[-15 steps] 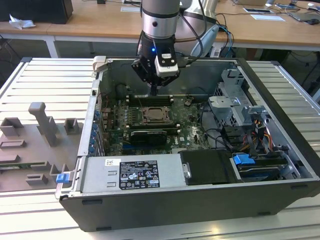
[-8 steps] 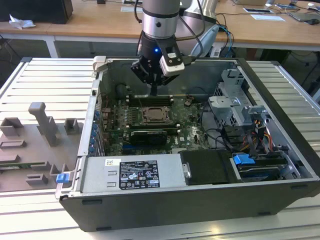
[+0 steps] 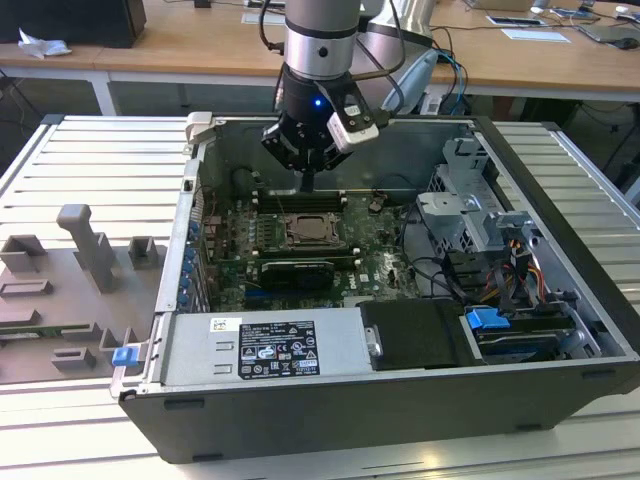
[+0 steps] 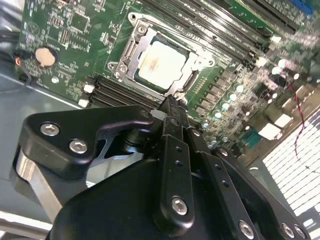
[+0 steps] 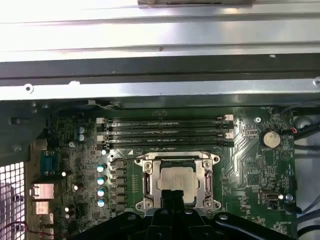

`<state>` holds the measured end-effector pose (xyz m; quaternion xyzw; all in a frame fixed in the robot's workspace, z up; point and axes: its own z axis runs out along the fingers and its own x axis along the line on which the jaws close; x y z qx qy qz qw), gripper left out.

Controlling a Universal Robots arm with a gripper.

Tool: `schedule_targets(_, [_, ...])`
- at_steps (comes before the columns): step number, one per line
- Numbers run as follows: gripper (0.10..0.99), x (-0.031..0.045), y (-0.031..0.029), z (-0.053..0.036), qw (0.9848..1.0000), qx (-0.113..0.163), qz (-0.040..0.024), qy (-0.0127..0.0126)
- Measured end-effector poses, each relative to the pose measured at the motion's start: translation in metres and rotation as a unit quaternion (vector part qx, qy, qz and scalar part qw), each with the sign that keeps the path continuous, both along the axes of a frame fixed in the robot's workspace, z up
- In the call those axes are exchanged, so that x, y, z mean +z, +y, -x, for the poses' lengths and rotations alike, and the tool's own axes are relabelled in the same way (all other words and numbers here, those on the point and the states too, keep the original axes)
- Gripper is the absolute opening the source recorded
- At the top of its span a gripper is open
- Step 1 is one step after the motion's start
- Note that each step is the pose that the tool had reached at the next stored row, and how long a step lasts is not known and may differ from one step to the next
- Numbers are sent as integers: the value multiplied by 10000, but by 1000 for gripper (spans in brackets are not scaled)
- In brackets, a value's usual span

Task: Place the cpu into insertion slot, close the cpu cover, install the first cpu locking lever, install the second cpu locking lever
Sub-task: 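Install the first cpu locking lever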

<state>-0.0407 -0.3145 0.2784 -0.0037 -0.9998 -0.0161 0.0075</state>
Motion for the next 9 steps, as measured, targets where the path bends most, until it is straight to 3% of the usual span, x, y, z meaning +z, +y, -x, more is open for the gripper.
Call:
schedule_targets(6, [106, -16, -1, 129, 10000, 35, -5, -63])
schedule_targets(9, [106, -63, -1, 197, 10000, 38, -7, -69])
